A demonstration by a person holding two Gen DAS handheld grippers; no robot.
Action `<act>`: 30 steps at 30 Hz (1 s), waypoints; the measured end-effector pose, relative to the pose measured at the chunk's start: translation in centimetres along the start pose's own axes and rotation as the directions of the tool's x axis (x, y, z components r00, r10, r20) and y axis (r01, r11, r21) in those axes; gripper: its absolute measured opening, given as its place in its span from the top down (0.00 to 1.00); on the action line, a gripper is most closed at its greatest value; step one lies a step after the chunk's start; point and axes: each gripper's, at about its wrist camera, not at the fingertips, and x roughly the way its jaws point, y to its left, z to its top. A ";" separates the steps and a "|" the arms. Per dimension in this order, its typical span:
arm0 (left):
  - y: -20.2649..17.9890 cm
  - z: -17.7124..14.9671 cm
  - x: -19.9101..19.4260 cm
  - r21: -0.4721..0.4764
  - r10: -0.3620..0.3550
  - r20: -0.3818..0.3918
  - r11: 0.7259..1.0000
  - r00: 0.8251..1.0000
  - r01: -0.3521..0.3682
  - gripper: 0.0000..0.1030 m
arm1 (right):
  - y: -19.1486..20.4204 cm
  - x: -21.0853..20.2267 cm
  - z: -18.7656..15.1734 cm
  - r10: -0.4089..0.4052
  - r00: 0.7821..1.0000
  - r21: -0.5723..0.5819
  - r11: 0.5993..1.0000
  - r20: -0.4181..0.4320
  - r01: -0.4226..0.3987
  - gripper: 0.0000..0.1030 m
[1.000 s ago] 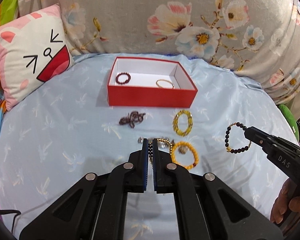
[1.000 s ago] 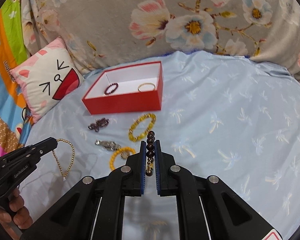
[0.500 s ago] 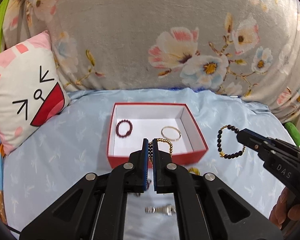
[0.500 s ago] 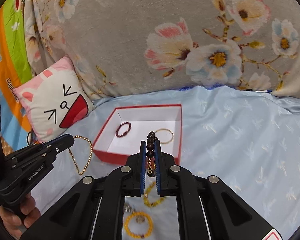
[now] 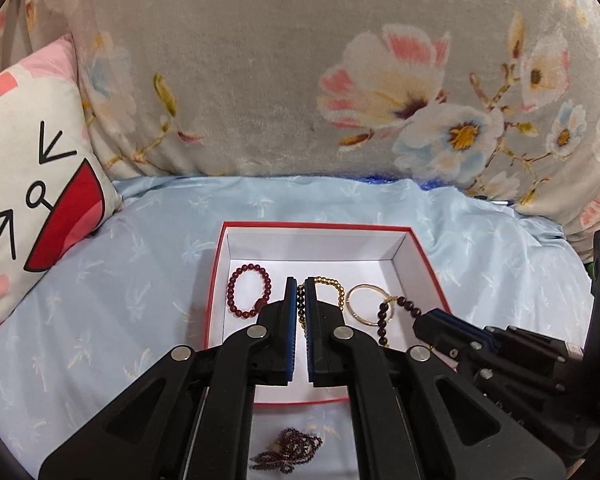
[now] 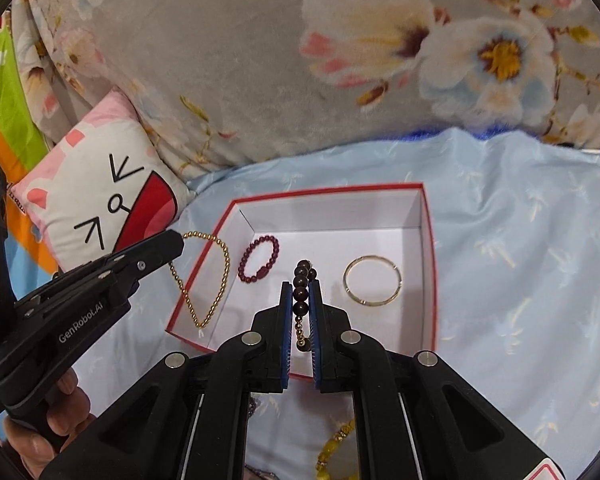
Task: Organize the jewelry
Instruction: 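Carry both held bracelets into the red box and open both tools, then withdraw both tools from the red box toward the remaining jewelry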
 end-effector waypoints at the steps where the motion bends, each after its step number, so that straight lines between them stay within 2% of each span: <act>1: 0.1 -0.1 0.5 -0.001 0.002 -0.008 1.000 1.000 -0.002 0.97 | -0.1 0.7 -0.2 -0.001 1.000 0.002 1.000 -0.011 0.001 0.93; 10: 1.6 -0.9 4.0 -0.028 0.039 -0.075 0.999 0.996 -0.041 0.96 | -1.8 3.8 -0.9 -0.036 0.997 0.015 0.999 -0.066 0.037 0.92; 12: 2.3 -1.2 4.5 -0.046 0.043 -0.086 0.998 0.995 -0.047 0.96 | -2.1 3.6 -0.9 -0.053 0.997 0.016 0.998 -0.052 0.054 0.81; 14: 2.8 -1.3 4.6 -0.059 0.045 -0.091 0.997 0.995 -0.050 0.96 | -2.6 3.4 -1.0 -0.048 0.998 0.034 0.998 -0.047 0.050 0.77; 20: 4.0 -1.7 3.7 -0.098 0.042 -0.075 0.994 0.996 -0.050 0.95 | -2.7 2.6 -1.4 -0.060 0.998 0.024 0.998 -0.029 0.061 0.77; 27: 4.3 -3.2 2.6 -0.078 0.081 -0.067 0.993 0.994 -0.086 0.95 | -1.6 1.4 -2.2 -0.067 0.998 -0.015 0.998 -0.013 0.067 0.77; 30: 4.4 -4.1 2.9 -0.067 0.088 -0.094 0.993 0.992 -0.094 0.95 | -1.2 1.6 -2.8 -0.078 0.997 -0.037 0.996 -0.026 0.077 0.77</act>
